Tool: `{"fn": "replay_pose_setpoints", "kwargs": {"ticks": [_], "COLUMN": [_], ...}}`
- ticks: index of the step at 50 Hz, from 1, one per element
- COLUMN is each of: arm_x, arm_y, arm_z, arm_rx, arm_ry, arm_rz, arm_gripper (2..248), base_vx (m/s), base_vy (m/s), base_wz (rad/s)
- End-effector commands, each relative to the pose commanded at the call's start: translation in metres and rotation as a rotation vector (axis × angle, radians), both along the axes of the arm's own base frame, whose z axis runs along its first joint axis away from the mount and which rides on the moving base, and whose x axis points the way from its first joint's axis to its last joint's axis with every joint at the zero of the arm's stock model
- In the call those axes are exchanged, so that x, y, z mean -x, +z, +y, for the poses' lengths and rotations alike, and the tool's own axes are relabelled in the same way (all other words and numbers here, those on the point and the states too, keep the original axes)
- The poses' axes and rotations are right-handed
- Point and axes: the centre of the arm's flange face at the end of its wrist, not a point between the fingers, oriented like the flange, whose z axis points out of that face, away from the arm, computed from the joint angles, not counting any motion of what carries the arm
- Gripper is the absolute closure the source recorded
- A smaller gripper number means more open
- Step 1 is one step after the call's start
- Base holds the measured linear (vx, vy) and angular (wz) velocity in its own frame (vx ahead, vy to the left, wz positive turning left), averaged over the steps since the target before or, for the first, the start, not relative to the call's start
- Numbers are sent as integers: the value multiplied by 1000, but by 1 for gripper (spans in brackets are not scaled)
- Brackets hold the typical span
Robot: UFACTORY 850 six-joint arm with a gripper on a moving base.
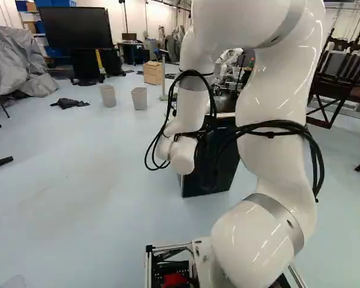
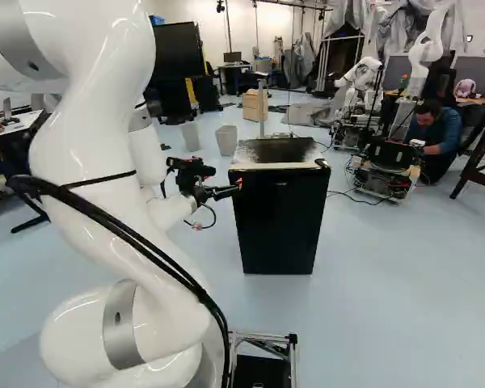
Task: Grab a drink from the fridge
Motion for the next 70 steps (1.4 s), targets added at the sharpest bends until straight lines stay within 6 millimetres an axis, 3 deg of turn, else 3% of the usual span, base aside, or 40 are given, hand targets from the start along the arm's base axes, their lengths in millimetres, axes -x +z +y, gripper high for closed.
{"fn": "replay_pose_setpoints", "kwargs": {"ticks": [27,70], "arm_x": [-7,-26], "arm_y": [-30,-36], "arm_z": [14,40], "arm_rx": [31,14], "arm_ry": [-113,-249], "arm_rz": [31,-5], "arm_gripper": [3,3], "base_vx": [0,0], "base_vy": [0,0], "base_wz": [0,0]}}
